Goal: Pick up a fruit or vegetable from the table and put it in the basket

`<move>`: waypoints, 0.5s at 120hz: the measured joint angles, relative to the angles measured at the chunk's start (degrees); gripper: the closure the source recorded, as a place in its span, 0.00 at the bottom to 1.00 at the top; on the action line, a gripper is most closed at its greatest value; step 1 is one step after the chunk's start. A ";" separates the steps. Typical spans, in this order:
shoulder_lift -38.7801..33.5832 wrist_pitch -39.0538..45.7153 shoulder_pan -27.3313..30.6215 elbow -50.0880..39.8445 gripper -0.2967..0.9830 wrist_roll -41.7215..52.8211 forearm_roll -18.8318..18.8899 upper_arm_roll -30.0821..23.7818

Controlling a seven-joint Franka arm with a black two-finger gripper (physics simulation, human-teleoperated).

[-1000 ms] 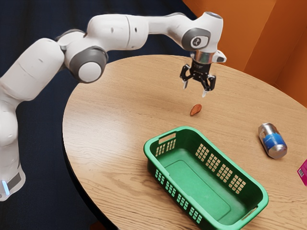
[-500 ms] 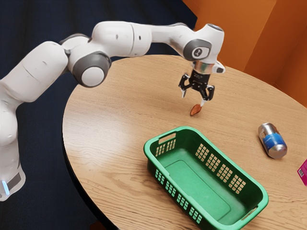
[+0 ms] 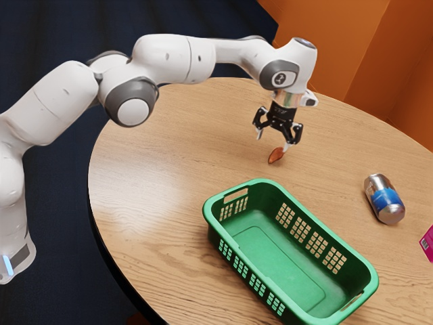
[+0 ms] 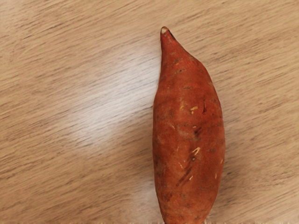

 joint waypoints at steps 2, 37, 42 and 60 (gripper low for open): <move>0.00 0.03 -0.03 0.02 0.23 -0.02 0.00 -0.03; 1.49 0.76 -1.13 0.44 0.23 -0.33 0.02 -0.01; 1.59 0.83 -1.09 0.43 0.23 -0.37 0.03 0.02; 1.68 1.32 -0.77 0.71 0.23 -0.42 0.29 0.23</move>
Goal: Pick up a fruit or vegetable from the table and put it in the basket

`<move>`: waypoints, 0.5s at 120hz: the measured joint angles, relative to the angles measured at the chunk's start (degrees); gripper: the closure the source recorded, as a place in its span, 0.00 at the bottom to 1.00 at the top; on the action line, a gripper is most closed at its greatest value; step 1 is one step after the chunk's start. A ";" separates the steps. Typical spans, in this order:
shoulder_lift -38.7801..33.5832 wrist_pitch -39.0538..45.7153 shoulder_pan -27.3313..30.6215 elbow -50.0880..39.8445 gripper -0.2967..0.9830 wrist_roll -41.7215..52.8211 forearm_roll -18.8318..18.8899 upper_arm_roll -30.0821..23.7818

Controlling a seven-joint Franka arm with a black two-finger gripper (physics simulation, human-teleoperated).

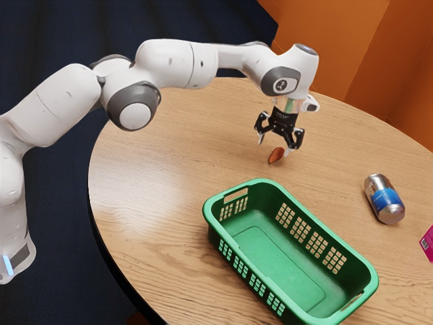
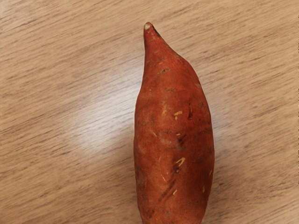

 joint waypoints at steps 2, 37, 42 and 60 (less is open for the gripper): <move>0.00 0.10 0.06 0.09 0.23 0.02 0.08 0.02; 0.64 2.85 0.64 0.32 0.23 0.59 1.28 0.00; 0.73 3.20 0.52 0.32 0.23 0.66 1.32 -0.06; 1.22 4.11 0.38 0.01 0.24 0.88 1.35 -0.17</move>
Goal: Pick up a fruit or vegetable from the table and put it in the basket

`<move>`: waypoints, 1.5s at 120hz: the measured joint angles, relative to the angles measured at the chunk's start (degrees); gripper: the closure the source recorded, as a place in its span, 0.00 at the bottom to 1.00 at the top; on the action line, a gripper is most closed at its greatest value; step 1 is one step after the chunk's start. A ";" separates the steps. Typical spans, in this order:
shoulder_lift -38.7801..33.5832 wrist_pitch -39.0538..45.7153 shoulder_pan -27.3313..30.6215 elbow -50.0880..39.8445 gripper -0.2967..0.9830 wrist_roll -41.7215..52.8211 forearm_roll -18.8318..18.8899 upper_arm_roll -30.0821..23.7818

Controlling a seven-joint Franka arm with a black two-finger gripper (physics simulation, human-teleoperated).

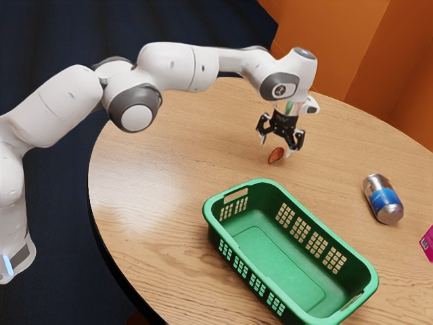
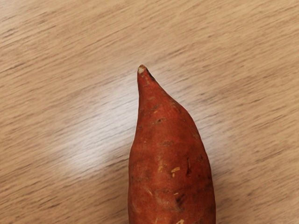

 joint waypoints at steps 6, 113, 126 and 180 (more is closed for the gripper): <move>0.15 0.19 0.04 -0.13 0.24 0.06 -0.01 0.00; 2.20 1.81 0.17 0.09 0.61 0.51 -0.17 -0.55; 1.68 1.67 0.06 0.09 0.65 0.53 -0.07 -0.64; -18.79 -4.13 -7.60 -7.44 0.67 0.55 0.18 -1.30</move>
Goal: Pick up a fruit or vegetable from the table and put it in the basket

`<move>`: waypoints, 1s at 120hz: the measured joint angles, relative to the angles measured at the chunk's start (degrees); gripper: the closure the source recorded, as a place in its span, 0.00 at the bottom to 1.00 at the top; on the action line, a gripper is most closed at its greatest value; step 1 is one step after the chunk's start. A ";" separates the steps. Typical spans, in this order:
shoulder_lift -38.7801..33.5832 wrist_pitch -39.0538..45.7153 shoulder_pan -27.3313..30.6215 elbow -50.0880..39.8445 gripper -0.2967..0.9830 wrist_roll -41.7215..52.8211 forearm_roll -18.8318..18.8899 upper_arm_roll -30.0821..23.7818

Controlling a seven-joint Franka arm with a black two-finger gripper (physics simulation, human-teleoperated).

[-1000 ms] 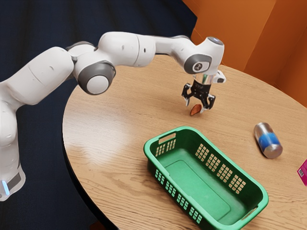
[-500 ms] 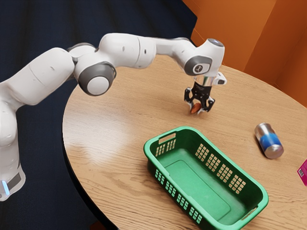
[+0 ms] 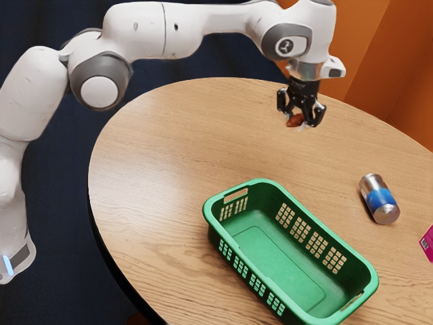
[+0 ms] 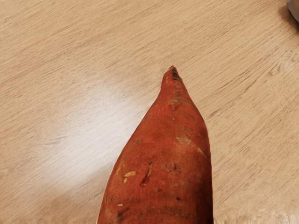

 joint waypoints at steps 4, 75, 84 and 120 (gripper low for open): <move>-0.79 -0.44 -1.06 -0.46 0.67 0.00 -0.01 -0.33; -3.09 -4.23 -21.17 -1.26 0.66 -0.07 0.05 -1.00; -3.09 -4.33 -22.13 -1.29 0.66 -0.08 0.02 -1.05; -3.09 -4.29 -24.71 -1.35 0.58 -0.12 -0.03 -1.02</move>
